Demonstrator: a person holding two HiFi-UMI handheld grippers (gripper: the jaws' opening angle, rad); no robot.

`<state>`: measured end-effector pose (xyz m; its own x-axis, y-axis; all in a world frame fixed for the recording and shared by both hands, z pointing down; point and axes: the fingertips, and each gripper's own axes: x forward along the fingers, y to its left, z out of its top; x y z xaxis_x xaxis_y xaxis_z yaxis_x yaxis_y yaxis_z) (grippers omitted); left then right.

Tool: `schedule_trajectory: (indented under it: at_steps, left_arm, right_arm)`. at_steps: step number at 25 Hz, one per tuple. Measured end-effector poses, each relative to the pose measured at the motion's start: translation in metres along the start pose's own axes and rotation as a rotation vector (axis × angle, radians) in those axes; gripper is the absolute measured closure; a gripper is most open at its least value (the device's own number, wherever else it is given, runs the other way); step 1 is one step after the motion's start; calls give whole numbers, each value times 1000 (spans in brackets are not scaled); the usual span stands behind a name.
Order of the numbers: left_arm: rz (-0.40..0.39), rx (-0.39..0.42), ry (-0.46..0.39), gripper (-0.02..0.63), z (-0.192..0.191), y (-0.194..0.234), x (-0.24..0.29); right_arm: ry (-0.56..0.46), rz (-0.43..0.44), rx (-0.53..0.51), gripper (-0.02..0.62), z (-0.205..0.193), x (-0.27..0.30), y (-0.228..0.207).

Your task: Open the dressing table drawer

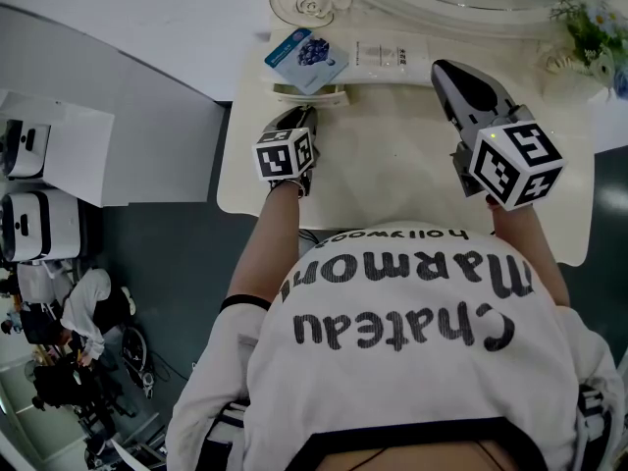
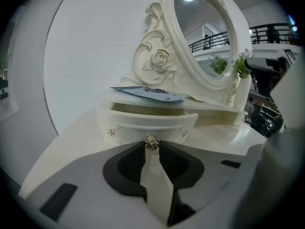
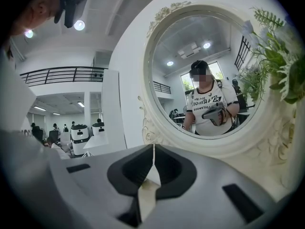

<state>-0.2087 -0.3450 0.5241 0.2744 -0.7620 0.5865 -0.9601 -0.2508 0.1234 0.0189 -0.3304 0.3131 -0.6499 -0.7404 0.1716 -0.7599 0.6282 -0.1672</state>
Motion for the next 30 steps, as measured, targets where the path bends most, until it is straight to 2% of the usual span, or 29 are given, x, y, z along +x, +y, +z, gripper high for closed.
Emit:
schedule_trajectory:
  at_steps: [30]
  left_arm:
    - [-4, 16, 5, 500, -7, -3, -6]
  right_arm:
    - [-4, 19, -1, 568, 0, -1, 5]
